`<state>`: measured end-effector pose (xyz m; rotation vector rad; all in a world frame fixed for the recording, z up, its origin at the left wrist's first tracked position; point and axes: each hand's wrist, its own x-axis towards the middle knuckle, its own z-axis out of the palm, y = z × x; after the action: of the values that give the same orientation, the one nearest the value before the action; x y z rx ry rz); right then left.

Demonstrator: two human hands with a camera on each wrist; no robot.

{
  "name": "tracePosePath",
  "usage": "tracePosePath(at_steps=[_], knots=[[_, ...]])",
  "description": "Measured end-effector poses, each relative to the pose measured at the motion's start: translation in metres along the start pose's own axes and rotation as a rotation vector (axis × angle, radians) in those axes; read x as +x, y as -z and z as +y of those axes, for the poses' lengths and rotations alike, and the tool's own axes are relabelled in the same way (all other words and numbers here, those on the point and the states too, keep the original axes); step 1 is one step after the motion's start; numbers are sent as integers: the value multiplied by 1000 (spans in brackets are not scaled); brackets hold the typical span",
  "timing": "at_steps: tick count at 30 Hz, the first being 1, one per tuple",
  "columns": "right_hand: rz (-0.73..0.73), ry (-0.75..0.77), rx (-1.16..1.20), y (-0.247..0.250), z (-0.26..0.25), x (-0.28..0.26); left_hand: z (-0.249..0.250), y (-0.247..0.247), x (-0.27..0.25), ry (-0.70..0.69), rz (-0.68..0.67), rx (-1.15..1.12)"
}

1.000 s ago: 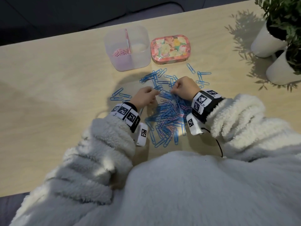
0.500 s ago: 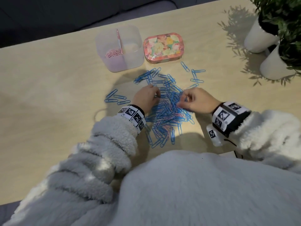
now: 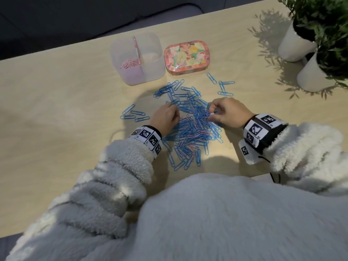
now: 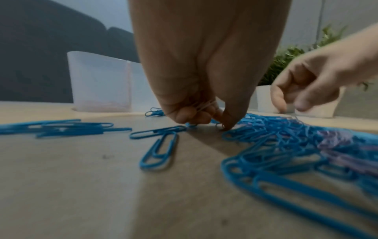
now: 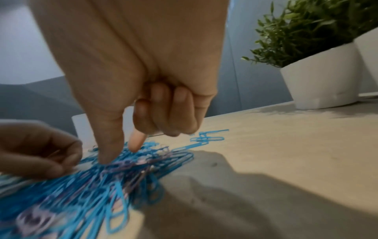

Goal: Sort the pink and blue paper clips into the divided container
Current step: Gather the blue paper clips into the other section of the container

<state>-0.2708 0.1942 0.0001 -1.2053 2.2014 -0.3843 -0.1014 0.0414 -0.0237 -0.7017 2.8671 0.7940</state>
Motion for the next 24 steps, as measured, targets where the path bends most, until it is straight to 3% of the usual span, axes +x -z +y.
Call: tracePosePath(at_steps=[3, 5, 10, 13, 15, 17, 20, 24], knots=[[3, 47, -181, -11, -4, -1, -1, 5, -1, 112, 8, -185], [61, 44, -141, -11, 1, 2, -2, 10, -2, 181, 48, -346], [229, 0, 437, 16, 6, 7, -1, 21, -1, 296, 9, -702], [215, -90, 756, 33, 8, 4, 8, 21, 6, 408, -88, -871], [207, -145, 987, 38, 11, 1, 18, 19, 12, 431, -142, -911], [204, -195, 1144, 38, 14, -3, 28, 14, 17, 365, -171, -846], [142, -253, 1092, 28, 12, -8, 41, 5, 25, 196, -165, -634], [25, -225, 591, 2, 11, -14, 54, -4, 31, 62, -146, -391]])
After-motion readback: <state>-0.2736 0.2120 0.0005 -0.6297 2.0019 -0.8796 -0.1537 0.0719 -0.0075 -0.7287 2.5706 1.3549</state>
